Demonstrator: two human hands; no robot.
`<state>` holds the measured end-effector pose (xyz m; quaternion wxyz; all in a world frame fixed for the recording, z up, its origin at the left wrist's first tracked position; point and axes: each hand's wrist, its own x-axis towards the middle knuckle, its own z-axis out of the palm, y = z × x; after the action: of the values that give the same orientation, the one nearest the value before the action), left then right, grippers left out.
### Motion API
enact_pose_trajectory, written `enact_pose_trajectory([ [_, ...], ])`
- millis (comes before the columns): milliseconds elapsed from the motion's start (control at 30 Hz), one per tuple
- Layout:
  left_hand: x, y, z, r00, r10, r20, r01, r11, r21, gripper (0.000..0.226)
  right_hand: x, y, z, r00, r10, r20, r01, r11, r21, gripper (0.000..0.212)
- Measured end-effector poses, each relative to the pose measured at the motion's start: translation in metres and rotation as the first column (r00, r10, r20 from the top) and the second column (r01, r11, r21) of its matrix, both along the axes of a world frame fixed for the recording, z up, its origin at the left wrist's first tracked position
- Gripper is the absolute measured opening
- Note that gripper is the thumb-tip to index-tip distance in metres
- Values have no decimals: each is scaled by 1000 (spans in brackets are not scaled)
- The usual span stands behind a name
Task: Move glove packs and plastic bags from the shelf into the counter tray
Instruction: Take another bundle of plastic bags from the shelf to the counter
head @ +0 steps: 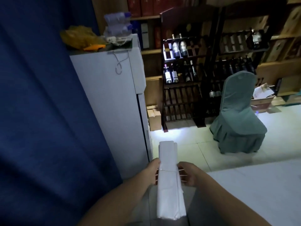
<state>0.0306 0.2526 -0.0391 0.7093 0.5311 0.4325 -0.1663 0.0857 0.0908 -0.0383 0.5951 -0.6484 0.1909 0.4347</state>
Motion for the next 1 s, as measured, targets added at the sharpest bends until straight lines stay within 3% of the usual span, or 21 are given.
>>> enact_pose_trajectory([
  [200,108,30,0,998,-41,-52,42,999,22,17,102,27,3,1000,-11,6,11,1000,-29,11],
  [500,272,54,8,964,-264,-42,262,964,-31,14,239,42,-6,969,-247,0,247,968,-33,10],
  [667,364,47,18,890,-454,-44,452,891,-50,15,298,36,1,900,-436,-10,435,899,-45,11],
  [800,430,18,23,824,-565,-44,563,825,-43,10,333,16,4,786,-618,-8,617,785,-52,13],
  [1000,498,-41,22,697,-716,-41,714,698,-63,9,376,-29,2,655,-755,-16,753,655,-60,13],
])
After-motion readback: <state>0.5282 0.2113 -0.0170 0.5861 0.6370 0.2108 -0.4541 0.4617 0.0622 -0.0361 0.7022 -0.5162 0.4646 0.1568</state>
